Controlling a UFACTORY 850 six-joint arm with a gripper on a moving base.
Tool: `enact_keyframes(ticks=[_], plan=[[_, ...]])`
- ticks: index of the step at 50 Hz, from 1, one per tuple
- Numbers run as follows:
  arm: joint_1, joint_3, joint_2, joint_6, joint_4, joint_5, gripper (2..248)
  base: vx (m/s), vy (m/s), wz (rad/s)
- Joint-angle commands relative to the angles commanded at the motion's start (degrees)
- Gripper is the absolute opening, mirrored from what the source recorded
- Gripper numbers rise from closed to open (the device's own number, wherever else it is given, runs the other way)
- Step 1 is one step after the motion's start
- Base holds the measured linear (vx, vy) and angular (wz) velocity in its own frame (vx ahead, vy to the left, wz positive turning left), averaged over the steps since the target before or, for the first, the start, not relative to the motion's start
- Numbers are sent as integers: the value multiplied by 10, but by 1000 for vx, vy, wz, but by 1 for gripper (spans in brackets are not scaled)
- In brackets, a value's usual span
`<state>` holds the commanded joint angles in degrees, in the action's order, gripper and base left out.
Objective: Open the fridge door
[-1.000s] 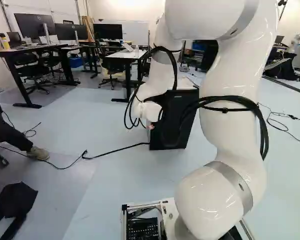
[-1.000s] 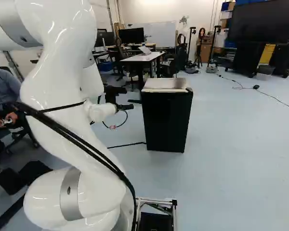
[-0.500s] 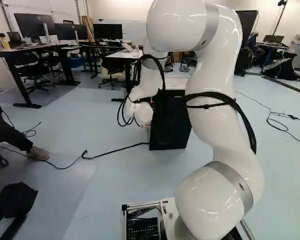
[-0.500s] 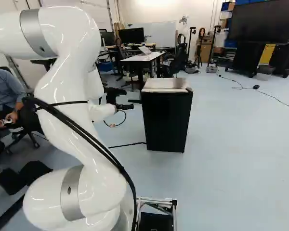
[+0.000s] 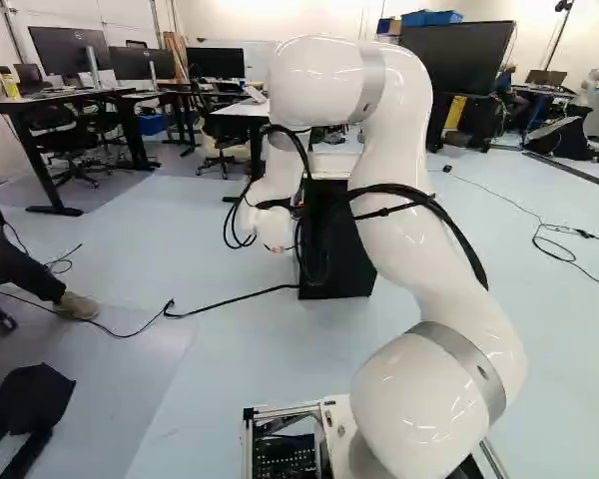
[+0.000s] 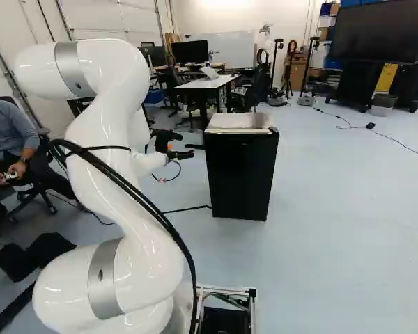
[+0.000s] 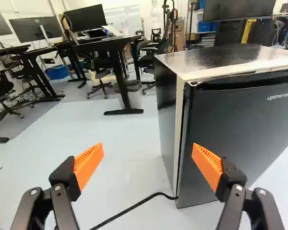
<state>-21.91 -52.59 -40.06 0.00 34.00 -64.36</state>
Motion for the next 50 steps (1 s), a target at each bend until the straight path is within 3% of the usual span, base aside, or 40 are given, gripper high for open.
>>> enact_keyframes(ticks=[31,50], plan=[[-16,-106,-79,0,90,-64,247,0,0,0],[-27,-123,-91,0,150,-93,247,0,0,0]])
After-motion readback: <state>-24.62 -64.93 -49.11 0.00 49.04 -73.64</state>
